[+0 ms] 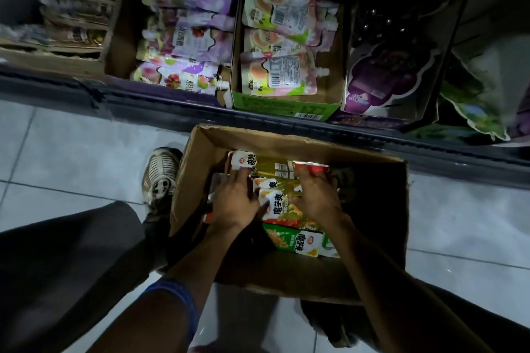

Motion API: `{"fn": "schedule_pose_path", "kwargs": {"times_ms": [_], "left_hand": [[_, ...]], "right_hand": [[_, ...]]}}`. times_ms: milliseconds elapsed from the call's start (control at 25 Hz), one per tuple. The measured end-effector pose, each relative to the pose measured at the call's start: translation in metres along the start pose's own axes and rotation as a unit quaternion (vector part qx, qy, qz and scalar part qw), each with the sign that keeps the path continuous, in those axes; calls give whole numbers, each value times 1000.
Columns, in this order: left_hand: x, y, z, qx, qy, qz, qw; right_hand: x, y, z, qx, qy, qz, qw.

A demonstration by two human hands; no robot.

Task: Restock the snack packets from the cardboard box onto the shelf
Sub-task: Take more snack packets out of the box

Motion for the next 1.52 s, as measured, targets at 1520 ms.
{"fn": "schedule_pose_path", "kwargs": {"times_ms": [1520], "left_hand": [[-4, -19, -33, -210, -43, 317, 924]], "right_hand": [[-53, -27, 3, 539, 216, 50, 813]]}}
Point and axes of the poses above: each hand's wrist, its own x-axis towards the middle knuckle, its own y-axis out of the palm, z = x × y, the point moved 1 cm from there along x, towards the middle knuckle, and after that the axes turned 12 degrees about -z, right-handed, at the moved point
